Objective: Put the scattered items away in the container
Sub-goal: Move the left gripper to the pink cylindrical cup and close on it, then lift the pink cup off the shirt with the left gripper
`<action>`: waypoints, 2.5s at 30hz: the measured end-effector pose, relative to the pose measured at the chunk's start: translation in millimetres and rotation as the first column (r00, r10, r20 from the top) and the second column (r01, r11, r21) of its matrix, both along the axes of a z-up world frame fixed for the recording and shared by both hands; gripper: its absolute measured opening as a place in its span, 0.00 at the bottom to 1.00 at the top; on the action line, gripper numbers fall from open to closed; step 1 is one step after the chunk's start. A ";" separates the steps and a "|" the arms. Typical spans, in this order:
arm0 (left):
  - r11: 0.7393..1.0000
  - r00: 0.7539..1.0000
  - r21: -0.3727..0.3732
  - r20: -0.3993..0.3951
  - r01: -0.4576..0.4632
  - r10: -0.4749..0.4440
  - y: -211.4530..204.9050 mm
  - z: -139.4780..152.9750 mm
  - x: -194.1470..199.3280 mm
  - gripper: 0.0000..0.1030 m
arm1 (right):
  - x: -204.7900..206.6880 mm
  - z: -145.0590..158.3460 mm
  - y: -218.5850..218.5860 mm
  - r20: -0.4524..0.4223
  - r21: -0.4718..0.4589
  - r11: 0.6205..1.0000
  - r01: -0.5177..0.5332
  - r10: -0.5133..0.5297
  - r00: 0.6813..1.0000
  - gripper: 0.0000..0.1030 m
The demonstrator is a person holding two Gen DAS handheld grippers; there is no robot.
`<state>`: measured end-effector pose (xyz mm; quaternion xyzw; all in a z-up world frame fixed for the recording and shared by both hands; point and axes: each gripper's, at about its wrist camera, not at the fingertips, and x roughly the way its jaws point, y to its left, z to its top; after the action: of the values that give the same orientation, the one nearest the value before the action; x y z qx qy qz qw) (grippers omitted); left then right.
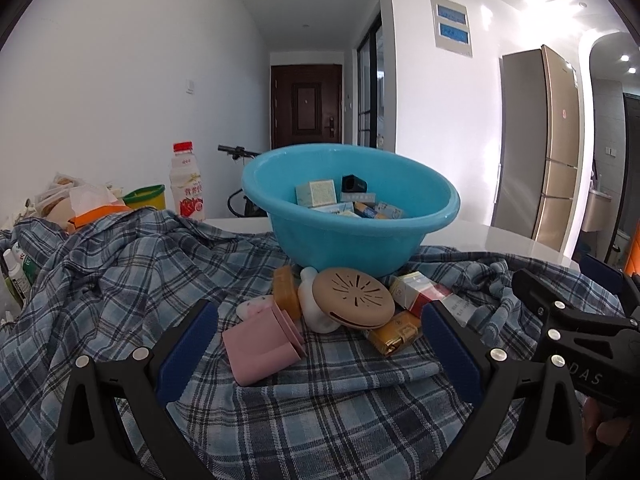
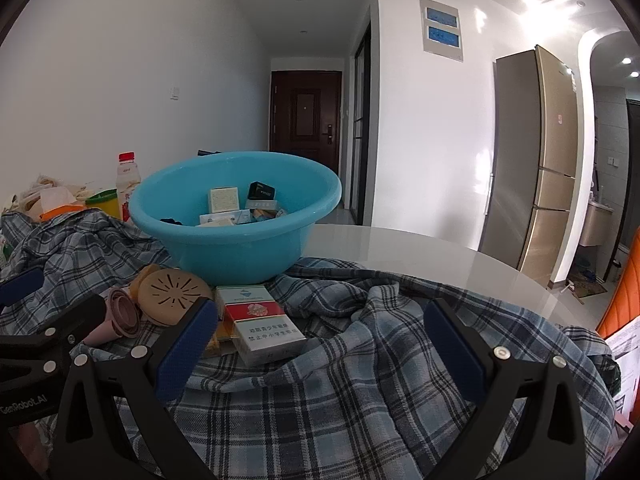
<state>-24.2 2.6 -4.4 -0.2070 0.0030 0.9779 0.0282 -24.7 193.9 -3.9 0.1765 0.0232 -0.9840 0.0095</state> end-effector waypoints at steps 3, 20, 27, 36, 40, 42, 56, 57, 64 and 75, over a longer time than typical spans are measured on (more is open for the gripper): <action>0.999 0.999 -0.037 0.031 0.021 -0.020 -0.5 8.4 -8.1 1.00 | -2.7 2.5 1.3 0.049 0.000 0.998 -0.062 0.062 0.997 1.00; 0.973 0.887 -0.089 0.435 0.215 -0.156 -25.4 -5.8 -83.6 1.00 | -25.2 18.0 12.4 0.232 -0.060 0.984 -0.169 0.179 0.956 1.00; 0.977 0.834 -0.037 0.527 0.211 -0.160 -34.6 -30.2 -108.1 1.00 | -31.5 11.6 8.0 0.264 -0.059 0.981 -0.183 0.192 0.945 1.00; 0.985 0.810 -0.019 0.572 0.169 -0.128 -49.4 -50.2 -126.3 1.00 | -34.3 7.0 6.8 0.279 -0.036 0.983 -0.180 0.182 0.943 1.00; 0.985 0.810 -0.016 0.572 0.171 -0.131 -50.5 -54.5 -129.7 1.00 | -35.0 5.7 4.9 0.289 -0.036 0.982 -0.183 0.185 0.939 1.00; 0.983 0.817 -0.024 0.560 0.182 -0.138 -49.4 -54.4 -128.9 1.00 | -35.1 4.8 3.9 0.292 -0.031 0.982 -0.184 0.185 0.938 1.00; 0.976 0.824 -0.023 0.540 0.219 -0.172 -46.3 -31.5 -114.9 0.49 | -30.1 8.3 2.0 0.289 -0.006 0.979 -0.205 0.198 0.937 1.00; 0.976 0.822 -0.016 0.542 0.216 -0.173 -47.5 -31.8 -114.1 0.49 | -29.6 9.1 1.3 0.288 -0.003 0.978 -0.208 0.200 0.937 1.00; 0.983 0.811 -0.023 0.570 0.181 -0.136 -58.3 -43.1 -117.6 0.86 | -26.1 10.8 -2.5 0.287 0.012 0.976 -0.219 0.207 0.935 1.00; 0.978 0.777 0.000 0.607 0.208 -0.165 -59.6 -63.0 -122.4 0.86 | -30.5 6.5 -1.0 0.301 0.016 0.977 -0.214 0.200 0.932 1.00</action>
<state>-146.6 -57.0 -67.3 -0.5074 0.0473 0.8524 0.1175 -55.2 192.8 2.7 0.3196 0.0640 -0.9387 0.1122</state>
